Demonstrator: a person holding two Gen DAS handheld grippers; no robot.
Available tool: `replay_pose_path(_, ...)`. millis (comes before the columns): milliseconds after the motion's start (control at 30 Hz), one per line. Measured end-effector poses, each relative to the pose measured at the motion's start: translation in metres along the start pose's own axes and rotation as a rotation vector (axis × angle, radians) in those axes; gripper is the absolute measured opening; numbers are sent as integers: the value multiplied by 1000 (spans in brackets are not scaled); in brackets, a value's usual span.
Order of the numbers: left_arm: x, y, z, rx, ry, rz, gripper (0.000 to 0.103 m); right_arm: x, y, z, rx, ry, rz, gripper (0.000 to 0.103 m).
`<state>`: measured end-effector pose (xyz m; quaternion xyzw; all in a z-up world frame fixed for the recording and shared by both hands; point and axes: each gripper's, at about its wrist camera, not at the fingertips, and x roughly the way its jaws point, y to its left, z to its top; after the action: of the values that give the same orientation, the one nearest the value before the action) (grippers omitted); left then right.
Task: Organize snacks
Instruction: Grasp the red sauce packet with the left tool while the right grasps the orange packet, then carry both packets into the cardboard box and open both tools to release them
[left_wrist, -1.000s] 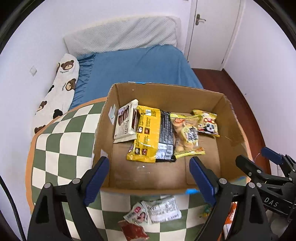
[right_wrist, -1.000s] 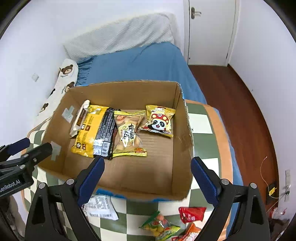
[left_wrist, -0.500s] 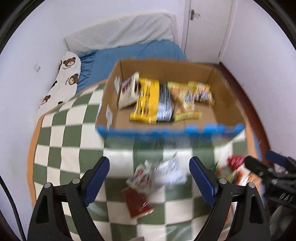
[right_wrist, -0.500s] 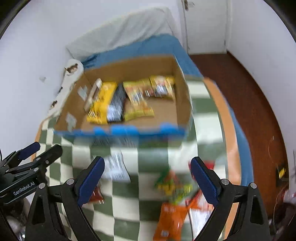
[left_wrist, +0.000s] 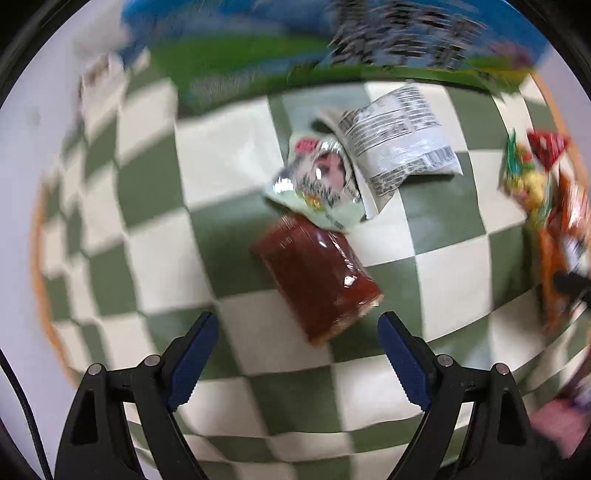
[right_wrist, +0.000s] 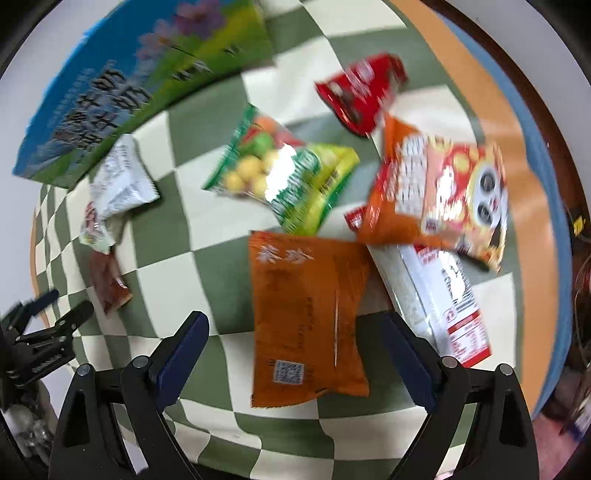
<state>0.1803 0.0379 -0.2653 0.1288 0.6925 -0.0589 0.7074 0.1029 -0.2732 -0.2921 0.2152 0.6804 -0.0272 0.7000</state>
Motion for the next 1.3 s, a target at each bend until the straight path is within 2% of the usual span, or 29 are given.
replay_pose_path(100,16,14,6,-134,48,-91,88,13,-7,-3,50,3,25,95)
replay_pose_path(167,28,21,13,-225,75,-149,88,20,-9,-4,74,0,38,83)
replay_pose_path(200,31,23,15,-248,78,-158,88,26,-8,-4,82,4,43,72)
replay_pose_path(233,35,24,18,-272,77,-161,88,28,-8,-4,82,3,43,67)
replay_pose_path(267,38,23,20,-288,69,-155,88,31,-6,-6,74,-1,34,66)
replay_pose_path(300,39,23,21,-295,58,-151,81,32,-3,-7,62,-6,25,62)
replay_pose_path(333,40,23,21,-303,44,-136,62,33,1,-9,45,-8,21,59)
replay_pose_path(367,41,22,20,-306,39,-123,55,34,5,-11,29,-6,24,59)
replay_pose_path(400,41,22,17,-306,33,-113,54,35,9,-13,12,-2,23,59)
replay_pose_path(500,40,16,-3,-267,12,-79,53,37,21,-20,-30,15,21,59)
replay_pose_path(567,42,8,-25,-228,27,-74,53,40,28,-26,-73,27,14,59)
replay_pose_path(767,51,-11,-91,-184,105,-122,53,47,48,-45,-225,79,-33,59)
replay_pose_path(867,56,-16,-94,-169,113,-133,55,52,60,-52,-296,127,-58,61)
replay_pose_path(933,66,-15,-93,-193,131,-140,57,52,61,-50,-288,145,-33,76)
replay_pose_path(967,70,-12,-92,-217,138,-151,57,52,61,-43,-277,149,-15,79)
replay_pose_path(1100,73,-1,-90,-278,136,-169,57,48,55,-33,-241,135,-19,79)
replay_pose_path(1300,71,-12,-99,-273,112,-125,54,50,49,-30,-247,136,-52,79)
